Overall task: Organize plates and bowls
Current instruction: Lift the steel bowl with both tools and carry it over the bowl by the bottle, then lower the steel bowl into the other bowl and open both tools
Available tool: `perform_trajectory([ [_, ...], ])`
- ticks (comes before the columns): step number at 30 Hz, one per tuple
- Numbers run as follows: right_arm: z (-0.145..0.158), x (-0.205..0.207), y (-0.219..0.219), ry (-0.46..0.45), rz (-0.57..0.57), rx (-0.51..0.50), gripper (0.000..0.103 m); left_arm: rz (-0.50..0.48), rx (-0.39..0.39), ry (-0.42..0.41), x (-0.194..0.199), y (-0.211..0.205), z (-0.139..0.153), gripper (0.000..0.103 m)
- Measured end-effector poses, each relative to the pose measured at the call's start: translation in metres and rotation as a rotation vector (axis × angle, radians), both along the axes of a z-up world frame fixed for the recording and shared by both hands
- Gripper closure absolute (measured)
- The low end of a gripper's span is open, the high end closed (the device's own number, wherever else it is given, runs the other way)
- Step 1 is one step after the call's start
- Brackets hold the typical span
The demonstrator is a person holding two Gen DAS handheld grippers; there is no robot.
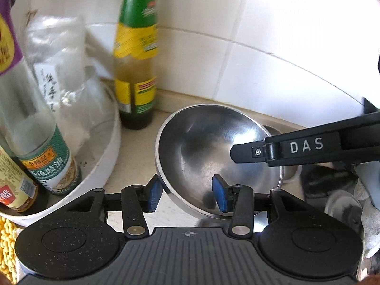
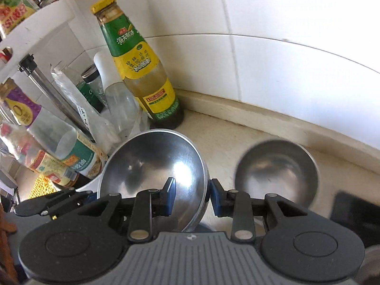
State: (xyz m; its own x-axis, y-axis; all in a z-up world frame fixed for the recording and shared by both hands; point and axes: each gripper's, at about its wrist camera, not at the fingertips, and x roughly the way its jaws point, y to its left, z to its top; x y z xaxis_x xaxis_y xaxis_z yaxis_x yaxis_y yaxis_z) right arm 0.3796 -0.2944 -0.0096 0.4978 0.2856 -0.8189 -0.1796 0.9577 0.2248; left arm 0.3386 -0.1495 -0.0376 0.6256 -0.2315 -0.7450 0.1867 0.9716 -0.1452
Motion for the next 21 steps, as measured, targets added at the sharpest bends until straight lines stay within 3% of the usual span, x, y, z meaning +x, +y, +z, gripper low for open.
perform_trajectory([
  [9, 0.002, -0.05, -0.013, 0.031, -0.083, -0.022, 0.055, -0.14, 0.03, 0.004, -0.033, -0.023, -0.002, 0.049],
  [21, -0.016, -0.077, -0.024, 0.133, -0.156, -0.022, 0.055, -0.258, 0.074, 0.046, -0.043, -0.037, -0.028, 0.047],
])
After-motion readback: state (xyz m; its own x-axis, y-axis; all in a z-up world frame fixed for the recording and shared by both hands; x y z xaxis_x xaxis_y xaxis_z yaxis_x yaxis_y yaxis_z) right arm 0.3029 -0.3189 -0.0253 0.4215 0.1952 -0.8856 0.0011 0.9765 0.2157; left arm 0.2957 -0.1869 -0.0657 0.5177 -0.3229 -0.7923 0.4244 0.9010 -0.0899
